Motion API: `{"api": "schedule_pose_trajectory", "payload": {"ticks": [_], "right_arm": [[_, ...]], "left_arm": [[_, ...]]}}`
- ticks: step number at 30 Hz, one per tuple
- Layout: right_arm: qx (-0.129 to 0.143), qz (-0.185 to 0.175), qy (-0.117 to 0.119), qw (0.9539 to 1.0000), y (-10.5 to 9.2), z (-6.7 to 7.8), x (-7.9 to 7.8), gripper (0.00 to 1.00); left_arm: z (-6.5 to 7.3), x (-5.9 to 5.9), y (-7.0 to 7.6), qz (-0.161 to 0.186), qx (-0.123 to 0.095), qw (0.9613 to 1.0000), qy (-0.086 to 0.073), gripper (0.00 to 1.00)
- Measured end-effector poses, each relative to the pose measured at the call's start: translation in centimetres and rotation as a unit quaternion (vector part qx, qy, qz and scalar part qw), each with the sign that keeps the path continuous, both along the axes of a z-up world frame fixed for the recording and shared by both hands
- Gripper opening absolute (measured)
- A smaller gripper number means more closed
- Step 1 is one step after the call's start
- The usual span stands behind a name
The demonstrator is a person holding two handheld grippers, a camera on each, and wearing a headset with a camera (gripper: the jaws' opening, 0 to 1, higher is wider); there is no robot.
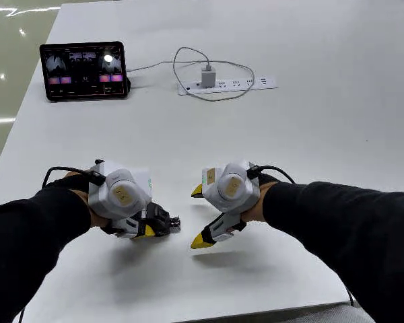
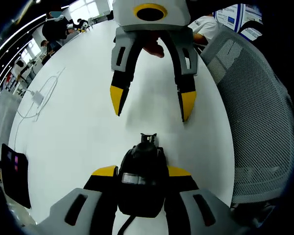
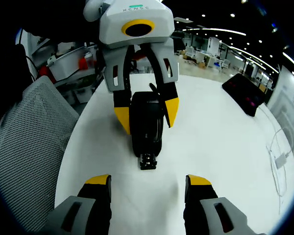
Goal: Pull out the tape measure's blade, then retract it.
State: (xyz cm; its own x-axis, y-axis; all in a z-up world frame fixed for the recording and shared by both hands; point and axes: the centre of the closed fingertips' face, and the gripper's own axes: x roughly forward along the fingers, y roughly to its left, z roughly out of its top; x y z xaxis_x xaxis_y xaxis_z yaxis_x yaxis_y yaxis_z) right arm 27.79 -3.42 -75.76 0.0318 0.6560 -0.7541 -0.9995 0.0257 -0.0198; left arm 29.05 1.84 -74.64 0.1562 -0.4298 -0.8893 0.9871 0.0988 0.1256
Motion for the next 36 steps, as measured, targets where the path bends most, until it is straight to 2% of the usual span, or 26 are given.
{"api": "schedule_pose_trajectory", "payload": {"ticks": [8,14,16,26,32,36], "right_arm": [[0.003,0.007,-0.003,1.0000,1.6,-0.3,0.3,0.39],[-0.005,0.016,0.006,0.9998,2.1,-1.4,0.2,0.28],[-0.004,0.012,0.013,0.9998,2.2,-1.6,0.3,0.27],[0.001,0.010,0.019,0.9998,3.1,-2.1,0.2,0.13],[0.001,0.014,0.010,0.9998,3.3,-2.1,0.3,0.12],[0.009,0.005,0.020,0.9998,3.2,-2.1,0.3,0.10]], "left_arm": [[0.0,0.0,0.0,0.000,-0.005,1.0000,0.000,0.31],[0.0,0.0,0.0,0.000,-0.006,1.0000,0.003,0.31],[0.0,0.1,0.0,0.001,-0.008,1.0000,0.002,0.31],[-0.1,0.1,0.0,0.002,-0.014,0.9999,0.002,0.32],[-0.1,0.2,-0.1,0.004,-0.013,0.9999,0.001,0.32],[-0.1,0.2,0.0,0.005,-0.014,0.9999,0.002,0.32]]}}
